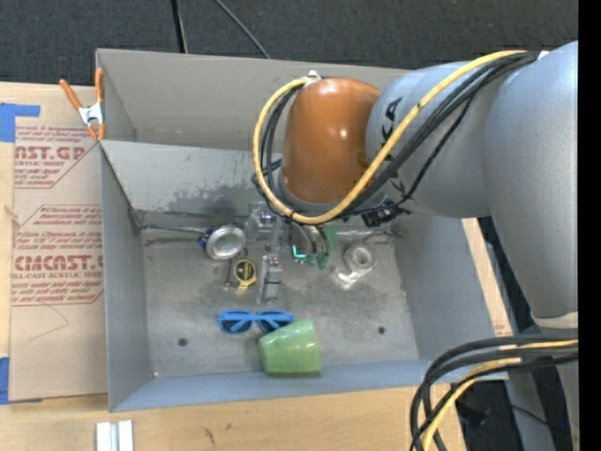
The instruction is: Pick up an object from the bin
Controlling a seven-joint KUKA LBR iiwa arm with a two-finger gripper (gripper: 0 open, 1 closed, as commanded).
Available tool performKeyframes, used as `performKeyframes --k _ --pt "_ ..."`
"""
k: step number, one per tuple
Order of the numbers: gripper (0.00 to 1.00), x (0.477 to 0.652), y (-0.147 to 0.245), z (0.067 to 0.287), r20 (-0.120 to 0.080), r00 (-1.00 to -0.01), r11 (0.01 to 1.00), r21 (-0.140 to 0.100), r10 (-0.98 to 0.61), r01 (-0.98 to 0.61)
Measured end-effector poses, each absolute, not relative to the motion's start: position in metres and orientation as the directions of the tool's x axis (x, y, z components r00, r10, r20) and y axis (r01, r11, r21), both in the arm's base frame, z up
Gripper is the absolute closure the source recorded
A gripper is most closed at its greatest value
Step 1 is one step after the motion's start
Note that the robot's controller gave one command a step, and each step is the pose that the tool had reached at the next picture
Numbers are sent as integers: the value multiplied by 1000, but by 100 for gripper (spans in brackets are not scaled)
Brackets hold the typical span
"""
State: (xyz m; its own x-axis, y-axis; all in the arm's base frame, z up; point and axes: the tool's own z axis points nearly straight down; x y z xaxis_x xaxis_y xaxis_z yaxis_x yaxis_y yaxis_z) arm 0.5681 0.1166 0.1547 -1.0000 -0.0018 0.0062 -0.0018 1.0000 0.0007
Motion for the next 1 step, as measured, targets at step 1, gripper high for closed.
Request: performKeyframes --k 1 --pt "0 536 114 68 -6 -1000 1000 3 2 2"
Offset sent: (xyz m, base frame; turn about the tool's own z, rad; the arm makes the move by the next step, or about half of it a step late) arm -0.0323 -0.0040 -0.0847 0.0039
